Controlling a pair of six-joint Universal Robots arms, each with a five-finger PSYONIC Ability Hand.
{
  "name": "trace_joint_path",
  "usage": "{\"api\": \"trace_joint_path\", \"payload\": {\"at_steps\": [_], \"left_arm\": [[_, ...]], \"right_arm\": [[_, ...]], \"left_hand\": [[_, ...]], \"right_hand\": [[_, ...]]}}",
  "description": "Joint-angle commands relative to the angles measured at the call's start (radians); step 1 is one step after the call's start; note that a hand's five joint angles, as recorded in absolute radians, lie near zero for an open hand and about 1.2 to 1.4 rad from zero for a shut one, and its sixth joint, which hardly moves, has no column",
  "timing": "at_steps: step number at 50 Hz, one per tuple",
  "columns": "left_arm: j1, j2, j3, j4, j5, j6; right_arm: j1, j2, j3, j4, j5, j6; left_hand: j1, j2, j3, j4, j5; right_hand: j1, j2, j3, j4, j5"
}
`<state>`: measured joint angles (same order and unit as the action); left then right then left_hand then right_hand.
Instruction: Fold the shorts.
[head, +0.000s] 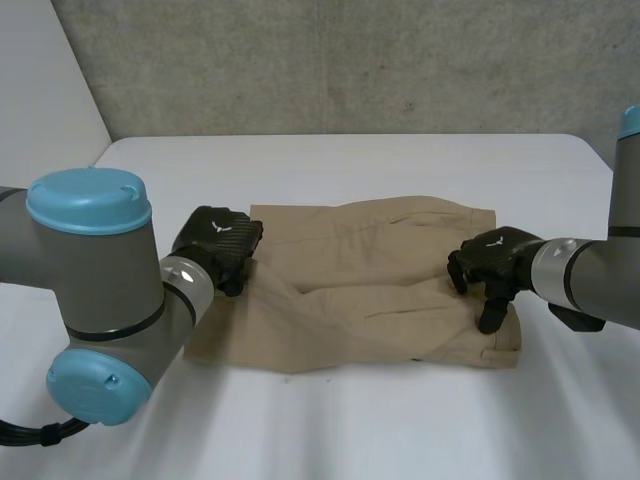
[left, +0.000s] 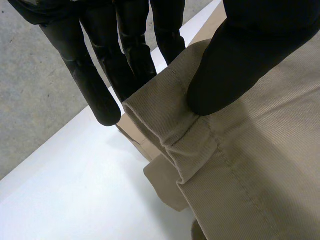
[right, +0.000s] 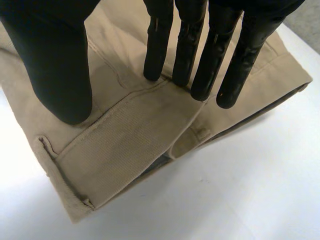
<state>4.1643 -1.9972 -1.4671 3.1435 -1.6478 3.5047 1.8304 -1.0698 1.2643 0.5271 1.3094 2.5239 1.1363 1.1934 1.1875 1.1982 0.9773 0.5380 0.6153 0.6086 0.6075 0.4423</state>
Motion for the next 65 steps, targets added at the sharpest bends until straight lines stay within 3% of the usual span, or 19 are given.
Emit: {"api": "trace_joint_path", "payload": {"at_steps": [1, 3, 5, 7, 8, 15, 19, 25, 26, 29, 33, 42, 56, 60, 65], "left_arm": [[0.0, -0.002, -0.005, 0.0, 0.0, 0.0], [0.0, -0.006, -0.005, 0.0, 0.0, 0.0], [0.002, -0.009, -0.007, 0.0, 0.002, 0.0], [0.002, -0.018, -0.004, 0.001, 0.002, 0.0], [0.002, -0.025, -0.002, 0.001, 0.002, 0.0], [0.005, -0.077, 0.089, 0.003, 0.0, 0.013], [0.005, -0.11, 0.273, 0.006, 0.002, 0.045], [0.042, -0.114, 0.565, 0.11, 0.002, 0.054], [0.046, -0.112, 0.592, 0.136, 0.002, 0.051], [0.048, -0.101, 0.665, 0.249, 0.005, 0.053], [0.048, -0.013, 0.662, 0.348, 0.002, 0.049], [0.053, 0.104, 0.425, 0.378, 0.006, 0.042], [0.04, 0.032, 0.015, 0.368, 0.008, 0.04], [0.022, -0.028, -0.035, 0.328, 0.006, 0.046], [0.004, -0.003, -0.082, 0.158, -0.001, 0.053]], "right_arm": [[-0.002, 0.014, 0.003, 0.054, -0.016, -0.003], [0.0, 0.031, 0.006, 0.056, -0.019, -0.007], [0.003, 0.054, -0.002, 0.057, -0.019, -0.008], [0.006, 0.067, -0.009, 0.057, -0.022, -0.008], [0.009, 0.076, -0.031, 0.056, -0.024, -0.008], [0.013, 0.12, -0.181, 0.045, -0.021, -0.025], [0.032, 0.134, -0.339, -0.068, -0.018, -0.019], [0.079, 0.113, -0.535, -0.428, 0.011, 0.007], [0.081, 0.087, -0.551, -0.553, 0.028, 0.028], [0.081, 0.021, -0.537, -0.749, 0.059, 0.068], [0.079, -0.034, -0.494, -0.874, 0.07, 0.114], [0.083, -0.061, -0.338, -0.825, 0.057, 0.122], [0.089, 0.053, -0.023, -0.681, 0.054, 0.05], [0.09, 0.067, 0.003, -0.581, 0.056, 0.006], [0.089, 0.056, 0.015, -0.4, 0.056, -0.057]], "left_hand": [[0.26, 0.203, 0.209, 0.198, 0.244], [0.26, 0.203, 0.209, 0.198, 0.244], [0.26, 0.203, 0.209, 0.198, 0.244], [0.26, 0.203, 0.209, 0.198, 0.244], [0.26, 0.203, 0.209, 0.198, 0.244], [0.26, 0.203, 0.209, 0.198, 0.244], [0.26, 0.203, 0.209, 0.198, 0.244], [0.26, 0.203, 0.209, 0.198, 0.244], [0.26, 0.203, 0.209, 0.198, 0.244], [0.26, 0.203, 0.209, 0.198, 0.244], [0.26, 0.203, 0.209, 0.198, 0.244], [0.26, 0.203, 0.209, 0.198, 0.244], [0.26, 0.203, 0.209, 0.198, 0.244], [0.26, 0.203, 0.209, 0.198, 0.244], [0.26, 0.203, 0.209, 0.198, 0.244]], "right_hand": [[0.069, -0.008, -0.001, 0.0, -0.009], [0.099, 0.021, 0.028, 0.029, 0.02], [0.292, 0.214, 0.221, 0.222, 0.213], [0.596, 0.519, 0.526, 0.527, 0.517], [0.856, 0.778, 0.785, 0.786, 0.777], [0.858, 0.781, 0.788, 0.789, 0.779], [0.858, 0.781, 0.788, 0.789, 0.779], [0.858, 0.781, 0.788, 0.789, 0.779], [0.858, 0.781, 0.788, 0.789, 0.779], [0.858, 0.781, 0.788, 0.789, 0.779], [0.858, 0.781, 0.788, 0.789, 0.779], [0.858, 0.781, 0.788, 0.789, 0.779], [0.858, 0.781, 0.788, 0.789, 0.779], [0.858, 0.781, 0.788, 0.789, 0.779], [0.858, 0.781, 0.788, 0.789, 0.779]]}}
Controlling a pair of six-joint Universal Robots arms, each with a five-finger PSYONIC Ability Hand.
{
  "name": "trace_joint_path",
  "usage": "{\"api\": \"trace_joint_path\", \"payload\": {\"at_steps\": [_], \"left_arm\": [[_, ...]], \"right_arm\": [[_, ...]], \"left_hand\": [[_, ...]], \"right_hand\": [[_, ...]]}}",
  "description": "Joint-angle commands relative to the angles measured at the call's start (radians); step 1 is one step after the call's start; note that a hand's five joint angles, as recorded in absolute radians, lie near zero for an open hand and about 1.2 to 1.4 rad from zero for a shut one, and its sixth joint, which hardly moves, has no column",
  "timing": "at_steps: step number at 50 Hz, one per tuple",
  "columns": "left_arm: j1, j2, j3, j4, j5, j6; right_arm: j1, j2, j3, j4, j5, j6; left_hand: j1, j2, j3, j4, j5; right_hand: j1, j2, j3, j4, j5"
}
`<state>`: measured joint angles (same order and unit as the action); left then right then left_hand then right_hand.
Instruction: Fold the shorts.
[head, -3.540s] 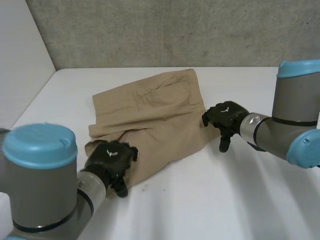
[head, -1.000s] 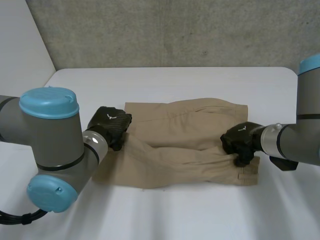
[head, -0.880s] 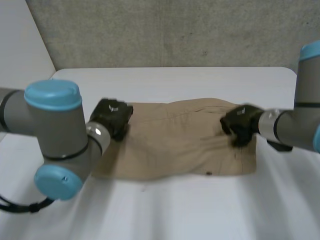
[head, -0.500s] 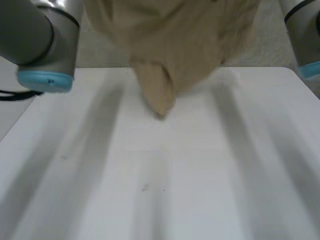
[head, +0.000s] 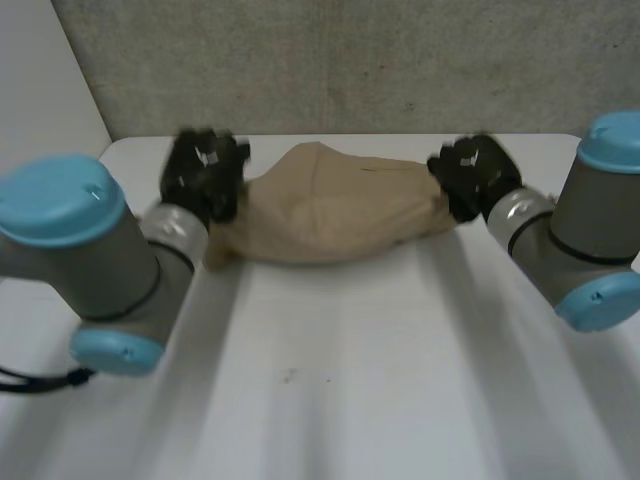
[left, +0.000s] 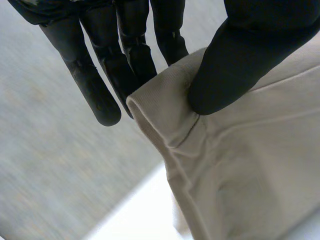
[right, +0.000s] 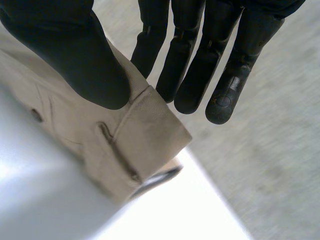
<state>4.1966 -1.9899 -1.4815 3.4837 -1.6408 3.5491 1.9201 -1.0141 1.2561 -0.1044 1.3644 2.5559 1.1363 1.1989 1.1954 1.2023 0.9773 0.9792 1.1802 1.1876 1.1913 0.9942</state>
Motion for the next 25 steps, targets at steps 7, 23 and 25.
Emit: {"api": "trace_joint_path", "payload": {"at_steps": [7, 23, 25], "left_arm": [[-0.087, 0.143, -0.147, -0.457, -0.011, -0.006], [-0.184, 0.393, -0.358, -0.608, -0.002, 0.125], [-0.178, 0.37, -0.346, -0.583, -0.004, 0.143]], "right_arm": [[-0.015, -0.066, 0.035, 0.566, -0.007, -0.17], [-0.053, -0.36, 0.342, 0.861, -0.053, -0.482], [-0.069, -0.359, 0.342, 0.841, -0.068, -0.476]], "left_hand": [[0.26, 0.197, 0.201, 0.194, 0.244], [0.26, 0.197, 0.201, 0.194, 0.244], [0.26, 0.197, 0.201, 0.194, 0.244]], "right_hand": [[0.417, 0.216, 0.209, 0.205, 0.227], [0.417, 0.216, 0.209, 0.205, 0.227], [0.417, 0.216, 0.209, 0.205, 0.227]]}}
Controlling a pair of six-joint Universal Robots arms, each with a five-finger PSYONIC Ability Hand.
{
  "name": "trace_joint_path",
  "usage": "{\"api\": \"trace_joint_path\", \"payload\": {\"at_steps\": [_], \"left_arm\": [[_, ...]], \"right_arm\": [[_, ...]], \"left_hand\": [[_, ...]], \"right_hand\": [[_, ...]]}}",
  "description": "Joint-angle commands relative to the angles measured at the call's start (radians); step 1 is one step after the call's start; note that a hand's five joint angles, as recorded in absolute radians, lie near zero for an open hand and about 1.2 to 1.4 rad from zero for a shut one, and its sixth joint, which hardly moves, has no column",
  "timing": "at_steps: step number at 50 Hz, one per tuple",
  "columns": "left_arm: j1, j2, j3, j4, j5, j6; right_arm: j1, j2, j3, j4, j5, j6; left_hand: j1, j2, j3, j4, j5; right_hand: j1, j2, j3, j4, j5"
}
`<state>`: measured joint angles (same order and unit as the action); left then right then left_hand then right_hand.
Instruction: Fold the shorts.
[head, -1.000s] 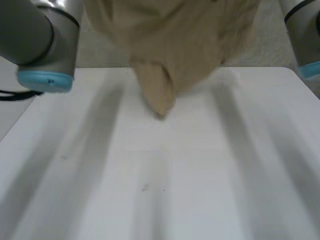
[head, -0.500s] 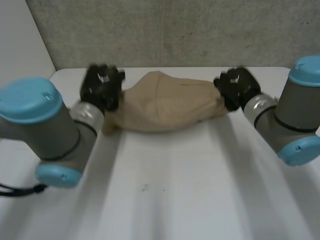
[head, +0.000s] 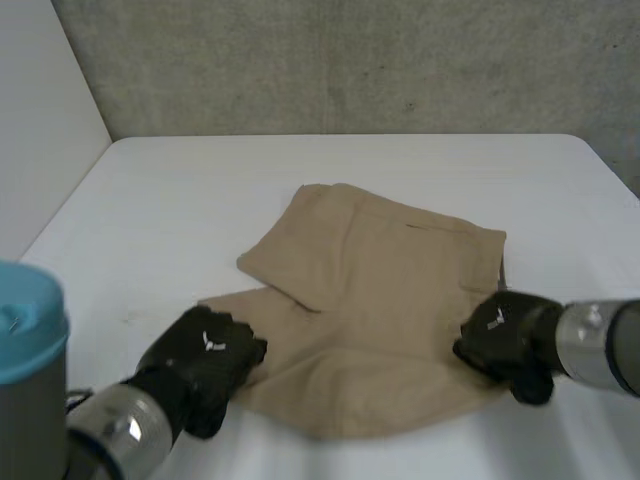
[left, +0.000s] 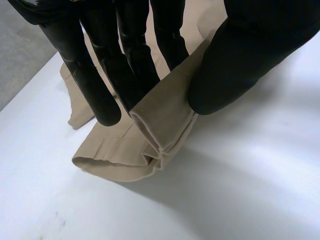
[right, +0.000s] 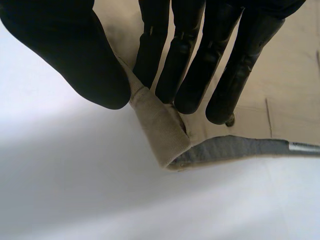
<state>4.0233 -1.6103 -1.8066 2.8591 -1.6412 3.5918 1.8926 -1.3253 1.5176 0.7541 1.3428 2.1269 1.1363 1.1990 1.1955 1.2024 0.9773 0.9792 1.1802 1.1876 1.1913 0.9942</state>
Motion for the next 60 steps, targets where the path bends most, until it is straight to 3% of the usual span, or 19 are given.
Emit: {"api": "trace_joint_path", "payload": {"at_steps": [1, 7, 12, 17, 26, 37, 38, 39, 41, 42, 48, 53, 60], "left_arm": [[0.006, -0.041, -0.001, 0.08, -0.003, 0.117], [0.062, -0.175, 0.119, 0.239, -0.003, 0.131], [0.066, -0.331, 0.272, 0.402, -0.005, 0.147], [0.066, -0.528, 0.475, 0.562, -0.011, 0.212], [0.063, -0.884, 0.94, 0.598, -0.009, 0.34], [0.072, -1.164, 1.343, 0.626, 0.018, 0.354], [0.072, -1.177, 1.354, 0.635, 0.021, 0.354], [0.072, -1.192, 1.363, 0.658, 0.021, 0.354], [0.072, -1.201, 1.359, 0.683, 0.014, 0.354], [0.071, -1.204, 1.354, 0.698, 0.008, 0.352], [0.052, -1.157, 1.206, 0.73, -0.049, 0.349], [0.043, -1.004, 1.022, 0.729, -0.094, 0.317], [0.049, -0.715, 0.707, 0.718, -0.101, 0.102]], "right_arm": [[-0.047, -0.048, 0.078, -0.033, -0.051, -0.044], [-0.063, 0.006, 0.032, -0.238, -0.033, 0.056], [-0.053, 0.095, -0.039, -0.428, 0.065, 0.159], [-0.043, 0.159, -0.097, -0.59, 0.145, 0.157], [-0.04, 0.368, -0.275, -0.811, 0.196, 0.154], [-0.021, 0.63, -0.551, -0.952, 0.202, 0.159], [-0.021, 0.658, -0.577, -0.96, 0.202, 0.162], [-0.02, 0.67, -0.592, -0.964, 0.202, 0.163], [-0.02, 0.686, -0.603, -0.97, 0.202, 0.163], [-0.02, 0.689, -0.611, -0.97, 0.203, 0.169], [-0.02, 0.605, -0.556, -0.958, 0.206, 0.261], [-0.033, 0.393, -0.412, -0.894, 0.194, 0.425], [-0.059, 0.291, -0.304, -0.62, 0.142, 0.585]], "left_hand": [[0.26, 0.197, 0.201, 0.194, 0.244], [0.26, 0.197, 0.201, 0.194, 0.244], [0.26, 0.197, 0.201, 0.194, 0.244], [0.26, 0.197, 0.201, 0.194, 0.244], [0.26, 0.197, 0.201, 0.194, 0.244], [0.26, 0.197, 0.201, 0.194, 0.244], [0.205, 0.142, 0.146, 0.139, 0.19], [-0.101, -0.163, -0.16, -0.167, -0.116], [-0.69, -0.753, -0.75, -0.757, -0.706], [-0.962, -1.024, -1.021, -1.028, -0.977], [-0.962, -1.024, -1.021, -1.028, -0.977], [-0.962, -1.024, -1.021, -1.028, -0.977], [-0.962, -1.024, -1.021, -1.028, -0.977]], "right_hand": [[0.417, 0.216, 0.209, 0.205, 0.227], [0.417, 0.216, 0.209, 0.205, 0.227], [0.417, 0.216, 0.209, 0.205, 0.227], [0.417, 0.216, 0.209, 0.205, 0.227], [0.417, 0.216, 0.209, 0.205, 0.227], [0.417, 0.216, 0.209, 0.205, 0.227], [0.27, 0.069, 0.061, 0.058, 0.08], [-0.028, -0.229, -0.236, -0.24, -0.218], [-0.65, -0.851, -0.858, -0.862, -0.84], [-0.805, -1.006, -1.013, -1.017, -0.994], [-0.805, -1.006, -1.013, -1.017, -0.994], [-0.805, -1.006, -1.013, -1.017, -0.994], [-0.805, -1.006, -1.013, -1.017, -0.994]]}}
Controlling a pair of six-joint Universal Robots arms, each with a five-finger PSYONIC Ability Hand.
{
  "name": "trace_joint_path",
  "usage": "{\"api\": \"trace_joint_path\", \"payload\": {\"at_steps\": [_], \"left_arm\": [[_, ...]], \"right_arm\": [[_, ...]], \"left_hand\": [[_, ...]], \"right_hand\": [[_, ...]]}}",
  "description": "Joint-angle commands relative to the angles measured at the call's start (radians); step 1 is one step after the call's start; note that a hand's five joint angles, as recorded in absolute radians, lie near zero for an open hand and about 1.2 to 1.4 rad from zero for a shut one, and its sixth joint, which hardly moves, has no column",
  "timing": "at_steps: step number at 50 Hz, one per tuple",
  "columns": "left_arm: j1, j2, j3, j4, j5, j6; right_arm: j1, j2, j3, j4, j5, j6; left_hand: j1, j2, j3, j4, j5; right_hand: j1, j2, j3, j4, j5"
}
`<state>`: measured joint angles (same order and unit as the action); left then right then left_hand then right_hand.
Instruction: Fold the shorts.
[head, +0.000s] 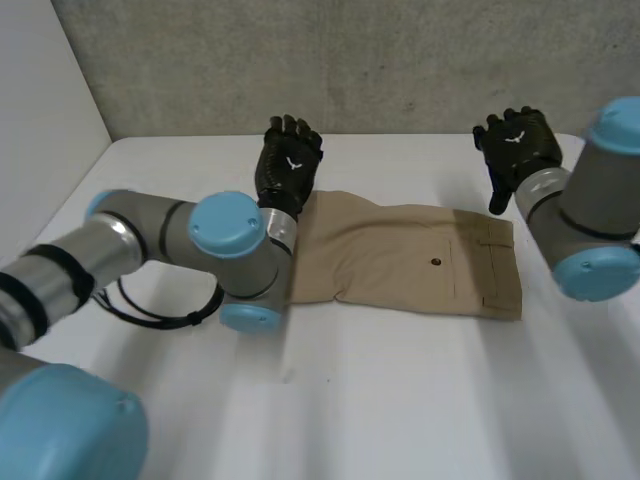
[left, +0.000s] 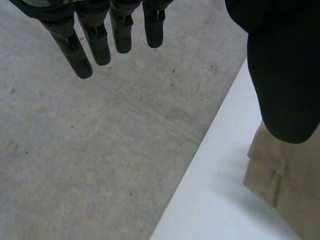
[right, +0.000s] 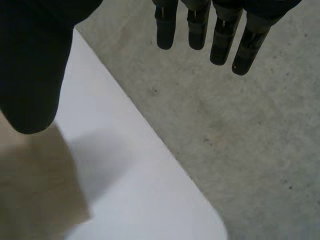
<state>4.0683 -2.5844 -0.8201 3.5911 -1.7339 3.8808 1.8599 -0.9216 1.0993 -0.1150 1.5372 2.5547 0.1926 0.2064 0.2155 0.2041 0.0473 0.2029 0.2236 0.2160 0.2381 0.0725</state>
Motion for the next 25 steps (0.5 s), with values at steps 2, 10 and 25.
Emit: {"api": "trace_joint_path", "payload": {"at_steps": [2, 10, 25], "left_arm": [[0.003, 0.348, -0.373, -0.021, -0.006, -0.265], [0.003, 0.561, -0.632, -0.078, -0.001, -0.437], [0.018, 0.635, -0.768, -0.155, -0.012, -0.549]], "right_arm": [[-0.051, -0.115, 0.145, 0.297, -0.081, 0.177], [-0.106, -0.137, 0.326, 0.256, -0.195, 0.188], [-0.116, 0.0, 0.366, 0.051, -0.184, 0.156]], "left_hand": [[-0.018, -0.032, -0.041, -0.03, -0.047], [-0.008, -0.022, -0.031, -0.02, -0.038], [-0.011, -0.025, -0.034, -0.023, -0.041]], "right_hand": [[-0.028, -0.049, -0.041, -0.064, -0.072], [0.087, 0.067, 0.074, 0.052, 0.043], [0.624, 0.604, 0.611, 0.589, 0.58]]}}
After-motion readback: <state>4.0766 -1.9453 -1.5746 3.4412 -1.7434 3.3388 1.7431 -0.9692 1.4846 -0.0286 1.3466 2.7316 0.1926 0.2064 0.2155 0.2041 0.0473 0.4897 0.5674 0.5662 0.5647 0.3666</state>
